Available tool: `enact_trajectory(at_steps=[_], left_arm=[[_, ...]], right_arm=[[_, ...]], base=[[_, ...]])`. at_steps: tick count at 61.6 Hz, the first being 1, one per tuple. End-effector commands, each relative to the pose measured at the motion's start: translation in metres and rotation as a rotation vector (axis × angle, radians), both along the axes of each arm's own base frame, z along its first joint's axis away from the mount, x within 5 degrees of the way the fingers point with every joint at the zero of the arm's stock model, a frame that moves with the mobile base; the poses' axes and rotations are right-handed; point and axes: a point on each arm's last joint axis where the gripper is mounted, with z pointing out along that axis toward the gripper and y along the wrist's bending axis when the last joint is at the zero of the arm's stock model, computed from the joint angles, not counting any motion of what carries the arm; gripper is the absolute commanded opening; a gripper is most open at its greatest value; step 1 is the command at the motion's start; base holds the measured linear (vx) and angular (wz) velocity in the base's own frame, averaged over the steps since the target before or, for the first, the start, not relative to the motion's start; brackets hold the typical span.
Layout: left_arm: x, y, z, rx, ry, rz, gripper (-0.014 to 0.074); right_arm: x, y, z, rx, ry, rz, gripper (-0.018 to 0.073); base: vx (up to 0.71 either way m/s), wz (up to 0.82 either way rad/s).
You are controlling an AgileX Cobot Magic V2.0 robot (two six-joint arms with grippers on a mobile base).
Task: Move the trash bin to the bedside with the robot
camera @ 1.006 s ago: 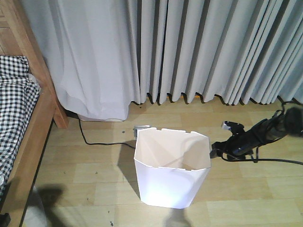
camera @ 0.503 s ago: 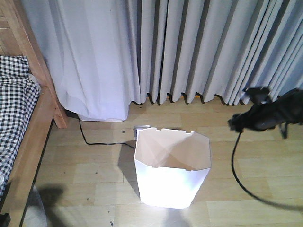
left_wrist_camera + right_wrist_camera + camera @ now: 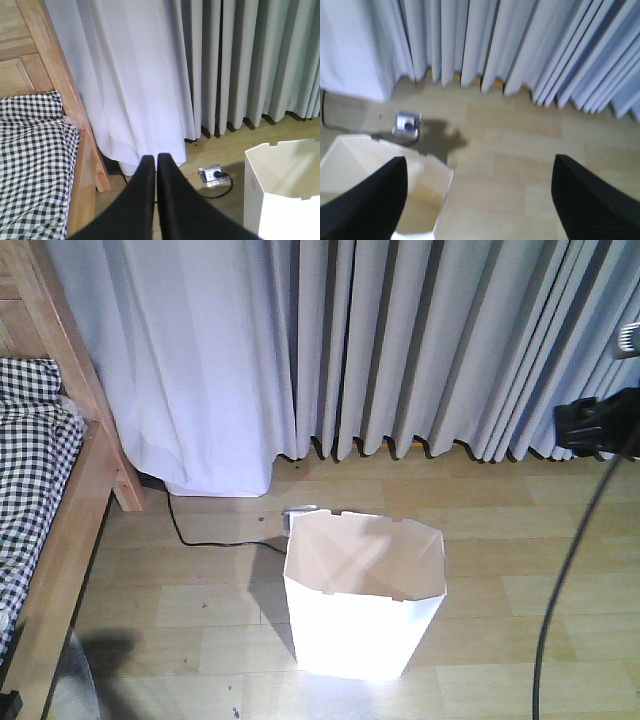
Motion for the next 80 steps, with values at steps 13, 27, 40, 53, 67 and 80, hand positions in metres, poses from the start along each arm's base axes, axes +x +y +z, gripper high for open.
enact_trajectory(at_steps=[13, 27, 40, 53, 67, 80], left_arm=[[0.001, 0.000, 0.001, -0.009, -0.071, 0.001, -0.0007], [0.001, 0.000, 0.001, -0.009, -0.071, 0.001, -0.0007], [0.001, 0.000, 0.001, -0.009, -0.071, 0.001, -0.0007], [0.001, 0.000, 0.001, -0.009, -0.071, 0.001, -0.0007], [0.001, 0.000, 0.001, -0.009, -0.071, 0.001, -0.0007], [0.001, 0.000, 0.001, -0.009, -0.071, 0.001, -0.0007]], right_arm=[[-0.088, 0.008, 0.055, -0.043, -0.342, -0.048, 0.0568], [-0.157, 0.020, 0.061, 0.034, -0.566, -0.056, 0.0568], [-0.195, 0.028, 0.036, 0.100, -0.667, -0.045, 0.0568], [-0.205, 0.030, 0.025, 0.114, -0.697, -0.031, 0.0568], [-0.205, 0.031, 0.025, 0.124, -0.696, -0.029, 0.0552], [-0.205, 0.030, 0.026, 0.116, -0.706, -0.042, 0.0191]], base=[[0.00, 0.00], [0.00, 0.00], [0.00, 0.00], [0.00, 0.00], [0.00, 0.00], [0.00, 0.00]])
